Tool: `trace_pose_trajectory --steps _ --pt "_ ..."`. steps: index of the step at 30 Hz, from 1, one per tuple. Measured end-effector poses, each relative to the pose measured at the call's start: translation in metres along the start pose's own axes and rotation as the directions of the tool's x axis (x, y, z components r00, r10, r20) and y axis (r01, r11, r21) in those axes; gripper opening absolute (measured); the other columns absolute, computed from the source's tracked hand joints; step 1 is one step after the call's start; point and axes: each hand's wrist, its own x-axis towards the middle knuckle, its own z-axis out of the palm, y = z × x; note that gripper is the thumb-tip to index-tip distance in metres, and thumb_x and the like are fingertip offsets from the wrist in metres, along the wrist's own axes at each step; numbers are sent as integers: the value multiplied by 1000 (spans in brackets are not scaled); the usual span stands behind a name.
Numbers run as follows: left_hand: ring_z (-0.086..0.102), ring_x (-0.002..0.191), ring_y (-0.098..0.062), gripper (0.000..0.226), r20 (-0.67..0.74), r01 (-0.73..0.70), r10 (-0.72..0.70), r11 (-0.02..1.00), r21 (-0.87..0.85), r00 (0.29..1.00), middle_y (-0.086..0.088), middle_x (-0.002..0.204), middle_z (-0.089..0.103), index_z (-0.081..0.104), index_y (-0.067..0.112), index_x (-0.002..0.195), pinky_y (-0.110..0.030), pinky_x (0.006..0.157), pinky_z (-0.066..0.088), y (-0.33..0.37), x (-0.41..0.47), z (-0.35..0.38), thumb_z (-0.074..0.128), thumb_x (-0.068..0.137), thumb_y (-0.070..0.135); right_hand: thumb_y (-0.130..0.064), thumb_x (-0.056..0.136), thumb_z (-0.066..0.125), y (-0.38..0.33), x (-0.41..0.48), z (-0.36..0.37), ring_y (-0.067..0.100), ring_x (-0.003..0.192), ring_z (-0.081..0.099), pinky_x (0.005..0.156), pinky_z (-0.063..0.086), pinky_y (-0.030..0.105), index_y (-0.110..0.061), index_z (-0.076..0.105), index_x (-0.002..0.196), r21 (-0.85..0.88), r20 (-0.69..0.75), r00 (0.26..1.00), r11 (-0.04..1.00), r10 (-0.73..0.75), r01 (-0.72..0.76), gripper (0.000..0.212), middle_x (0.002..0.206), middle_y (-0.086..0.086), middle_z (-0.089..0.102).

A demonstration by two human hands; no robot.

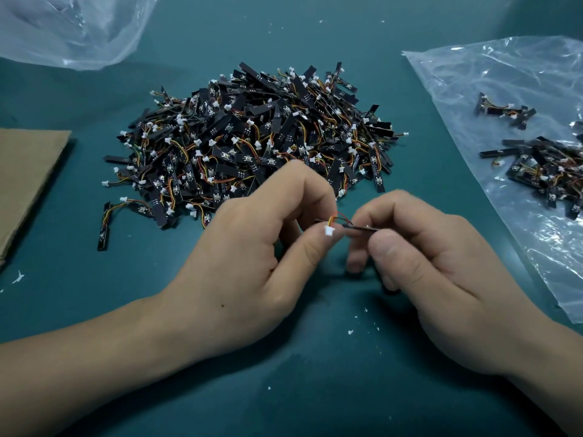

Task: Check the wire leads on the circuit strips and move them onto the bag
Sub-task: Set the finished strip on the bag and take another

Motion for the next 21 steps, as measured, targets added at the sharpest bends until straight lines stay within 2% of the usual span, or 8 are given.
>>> trace_pose_trajectory --steps 1,3,6,9,13,16,17,21 --pt "51 60 -10 6 -5 -24 24 1000 15 1000 16 75 52 53 24 95 -11 57 36 0 0 0 59 97 23 -42 103 41 0 0 -1 15 66 63 61 47 24 -26 63 95 5 16 1000 1000 -11 11 29 76 -4 69" --pt "50 60 -7 6 1 -37 37 999 2 999 19 77 51 55 23 96 -8 59 35 0 0 5 60 95 21 -37 103 40 1 1 -2 12 64 63 60 42 17 -25 64 83 -15 33 999 1000 -14 15 33 70 -9 66" --pt "49 57 -7 9 -5 19 -20 994 -110 1000 14 78 54 55 26 99 -11 56 34 -1 -2 9 62 93 24 -37 99 45 1 1 -3 14 56 55 53 40 22 -27 59 74 -43 2 1000 999 1 -1 31 64 -7 62" --pt "57 60 -16 12 82 19 -16 999 -31 996 12 83 60 57 26 108 -18 54 42 -3 -2 4 58 96 28 -36 98 46 0 1 -2 15 57 55 54 41 24 -26 59 73 -55 13 1000 998 -4 5 30 64 -4 60" --pt "56 55 -11 10 139 24 -29 999 37 990 6 67 62 63 26 94 -19 49 40 -5 -2 2 55 99 28 -36 98 49 0 0 -1 15 56 51 53 39 24 -26 59 74 -101 22 999 994 -32 34 29 62 -3 56" --pt "56 52 -14 10 124 50 -52 999 18 991 3 61 61 64 24 88 -29 46 42 -7 -4 5 58 97 24 -35 99 49 0 0 0 16 56 52 53 41 29 -28 60 76 -131 18 998 990 -52 54 26 61 -4 55" --pt "57 52 -13 10 121 59 -59 998 4 991 3 61 62 65 24 87 -28 46 43 -7 -4 6 59 95 22 -35 99 49 0 0 0 16 56 52 53 41 29 -28 60 77 -137 15 998 989 -60 61 25 61 -5 55" --pt "51 54 1 12 122 78 -80 997 22 989 9 68 64 68 21 84 -10 53 37 -2 -5 8 60 91 20 -34 99 50 0 -1 -1 14 58 53 53 42 29 -28 61 79 -181 19 997 981 -70 73 24 63 -7 55"
